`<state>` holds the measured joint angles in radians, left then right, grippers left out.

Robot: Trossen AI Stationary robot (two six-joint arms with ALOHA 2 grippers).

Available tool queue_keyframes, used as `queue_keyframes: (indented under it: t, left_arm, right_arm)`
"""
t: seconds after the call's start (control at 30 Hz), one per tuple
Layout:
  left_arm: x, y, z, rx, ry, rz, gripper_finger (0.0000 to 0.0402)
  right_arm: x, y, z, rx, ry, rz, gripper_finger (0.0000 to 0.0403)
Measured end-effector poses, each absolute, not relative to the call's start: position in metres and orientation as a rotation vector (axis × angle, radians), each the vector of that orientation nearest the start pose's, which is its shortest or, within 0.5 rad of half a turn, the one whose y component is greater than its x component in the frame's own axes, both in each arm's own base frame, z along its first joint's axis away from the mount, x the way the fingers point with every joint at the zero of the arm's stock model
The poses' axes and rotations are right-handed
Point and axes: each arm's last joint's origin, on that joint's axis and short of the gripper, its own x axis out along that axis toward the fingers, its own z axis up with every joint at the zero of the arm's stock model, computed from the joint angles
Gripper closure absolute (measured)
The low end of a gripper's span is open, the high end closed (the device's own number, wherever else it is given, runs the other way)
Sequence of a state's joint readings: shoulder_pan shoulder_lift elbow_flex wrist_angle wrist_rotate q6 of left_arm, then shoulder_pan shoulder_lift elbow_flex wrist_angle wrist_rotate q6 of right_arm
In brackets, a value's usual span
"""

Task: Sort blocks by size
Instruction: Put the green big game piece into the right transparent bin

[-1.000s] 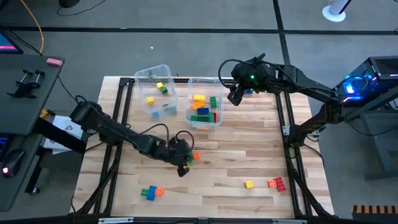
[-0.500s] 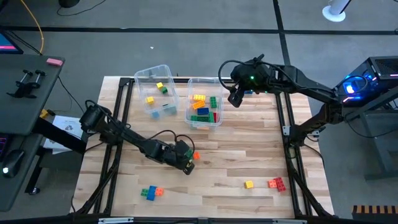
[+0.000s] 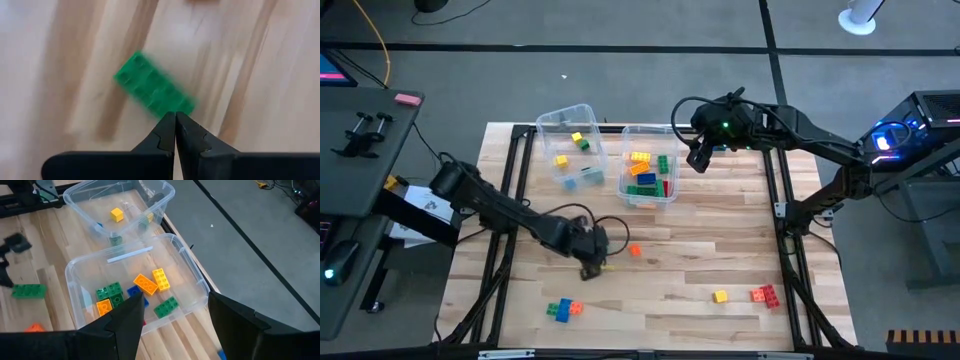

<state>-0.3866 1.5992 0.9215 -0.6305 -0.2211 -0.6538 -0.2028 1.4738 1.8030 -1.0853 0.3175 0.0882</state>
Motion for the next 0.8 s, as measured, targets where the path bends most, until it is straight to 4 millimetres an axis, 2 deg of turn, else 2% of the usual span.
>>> queue_keyframes:
  t: [0.1,0.17,0.3,0.4,0.5,0.63,0.8]
  left_arm:
    - [0.25,-0.094,0.184,-0.11,1.247,0.235,0.0401]
    - [0.242,-0.091,0.198,-0.139,1.219,0.24,0.0401]
    - [0.238,-0.087,0.222,-0.409,1.026,0.399,0.0401]
    - [0.24,-0.087,0.224,-0.62,0.907,0.535,0.0392]
    - [0.248,-0.091,0.213,-0.724,0.889,0.592,0.0358]
    - [0.26,-0.099,0.199,-0.802,0.871,0.615,0.0286]
    - [0.272,-0.1,0.192,-0.775,0.934,0.567,0.0191]
  right_arm:
    - [0.269,-0.065,0.437,0.038,0.738,-0.528,0.0185]
    - [0.269,-0.065,0.437,0.038,0.736,-0.528,0.0185]
    - [0.269,-0.065,0.437,0.039,0.736,-0.528,0.0185]
    - [0.269,-0.065,0.437,0.039,0.736,-0.528,0.0185]
    - [0.269,-0.065,0.437,0.035,0.737,-0.527,0.0185]
    - [0.269,-0.065,0.437,0.022,0.741,-0.522,0.0185]
    - [0.269,-0.065,0.437,0.022,0.741,-0.522,0.0185]
